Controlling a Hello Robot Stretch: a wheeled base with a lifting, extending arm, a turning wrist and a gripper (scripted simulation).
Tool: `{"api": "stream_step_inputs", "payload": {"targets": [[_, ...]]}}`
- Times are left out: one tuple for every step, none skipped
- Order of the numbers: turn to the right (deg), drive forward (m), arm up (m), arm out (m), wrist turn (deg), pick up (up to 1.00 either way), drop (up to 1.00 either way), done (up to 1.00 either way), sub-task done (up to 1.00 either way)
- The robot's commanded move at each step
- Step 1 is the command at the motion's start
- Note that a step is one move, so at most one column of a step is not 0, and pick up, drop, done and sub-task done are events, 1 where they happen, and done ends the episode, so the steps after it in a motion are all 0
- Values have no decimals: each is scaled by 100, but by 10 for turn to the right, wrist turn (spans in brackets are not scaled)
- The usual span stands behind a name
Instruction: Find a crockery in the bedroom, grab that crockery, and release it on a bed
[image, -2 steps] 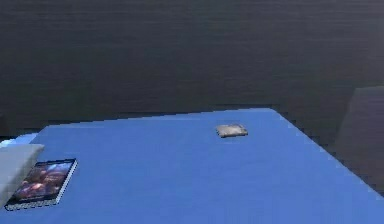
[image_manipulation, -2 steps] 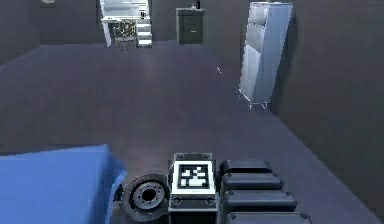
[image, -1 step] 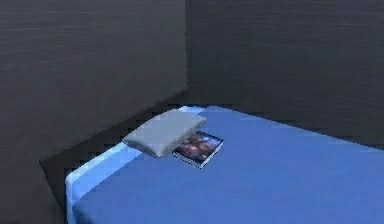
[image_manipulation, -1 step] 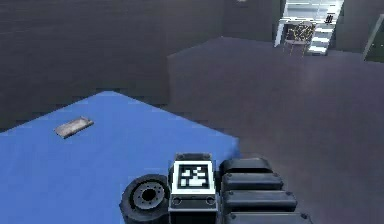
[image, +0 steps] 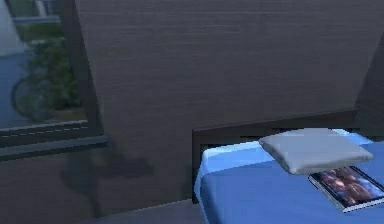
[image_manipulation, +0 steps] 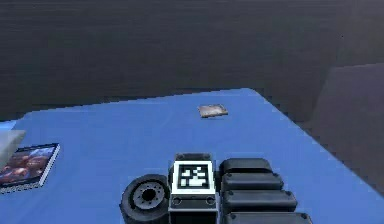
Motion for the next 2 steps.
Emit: {"api": "stream_step_inputs", "payload": {"targets": [[0,10,0,0,0,0,0,0,0],[450,0,0,0,0,0,0,0,0]]}}
